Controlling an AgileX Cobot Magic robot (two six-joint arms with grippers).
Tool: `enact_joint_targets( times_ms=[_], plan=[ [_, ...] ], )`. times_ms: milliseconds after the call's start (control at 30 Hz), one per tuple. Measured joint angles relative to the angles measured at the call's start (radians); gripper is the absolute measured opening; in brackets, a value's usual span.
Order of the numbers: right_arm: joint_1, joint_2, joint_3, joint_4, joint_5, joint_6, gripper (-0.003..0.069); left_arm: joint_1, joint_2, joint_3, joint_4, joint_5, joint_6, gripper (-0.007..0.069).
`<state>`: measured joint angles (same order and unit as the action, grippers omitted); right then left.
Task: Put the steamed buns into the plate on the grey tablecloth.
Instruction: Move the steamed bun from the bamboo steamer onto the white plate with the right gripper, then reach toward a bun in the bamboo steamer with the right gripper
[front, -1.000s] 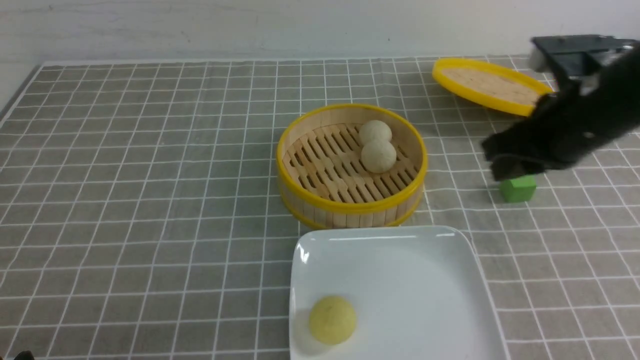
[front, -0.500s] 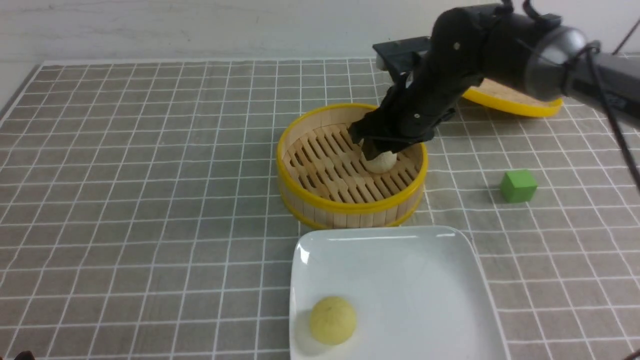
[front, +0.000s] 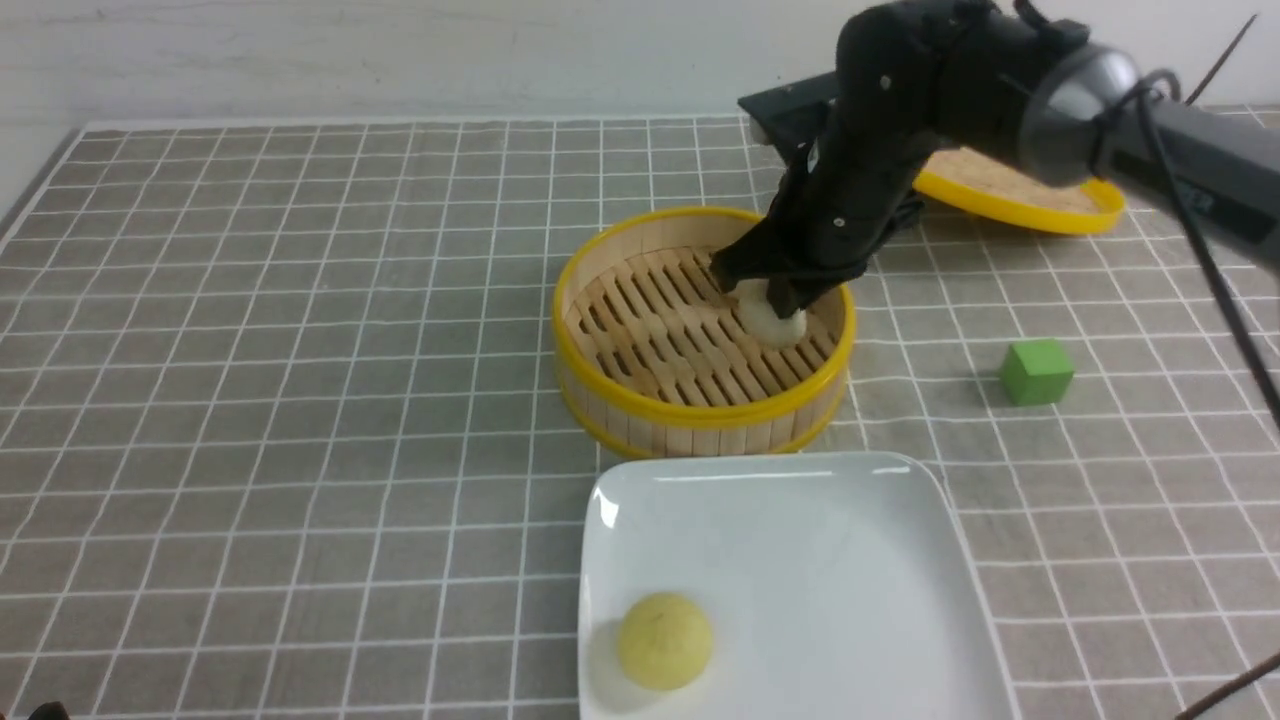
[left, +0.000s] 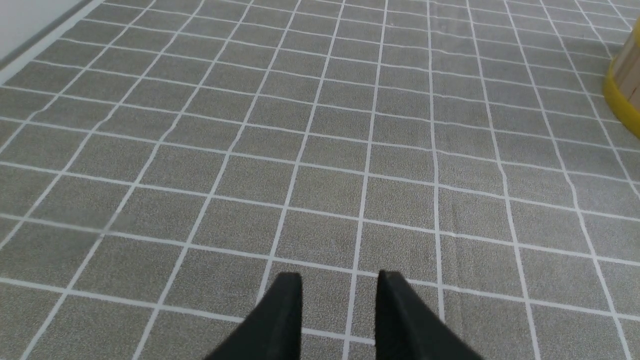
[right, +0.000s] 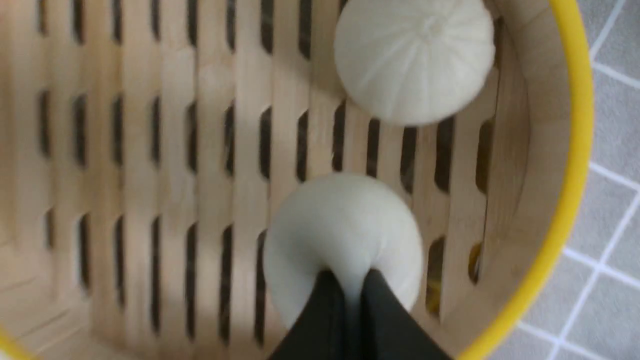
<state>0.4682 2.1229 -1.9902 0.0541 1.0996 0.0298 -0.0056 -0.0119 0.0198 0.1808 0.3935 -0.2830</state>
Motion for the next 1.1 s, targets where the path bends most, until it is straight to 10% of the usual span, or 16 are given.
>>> enact_joint_targets(
  times_ms=[633, 933, 1100],
  plan=[
    [0.303, -0.402, 0.678, -0.072, 0.007, 0.326, 0.0074, 0.000, -0.001, 0.000, 0.012, 0.000, 0.000, 0.0241],
    [0.316, -0.287, 0.664, -0.121, -0.084, 0.412, 0.0416, 0.000, -0.001, 0.000, 0.015, 0.000, 0.000, 0.0241],
    [0.271, -0.274, 0.443, -0.166, 0.023, 0.337, 0.0483, 0.000, -0.001, 0.000, 0.015, 0.000, 0.000, 0.0241]
  ],
)
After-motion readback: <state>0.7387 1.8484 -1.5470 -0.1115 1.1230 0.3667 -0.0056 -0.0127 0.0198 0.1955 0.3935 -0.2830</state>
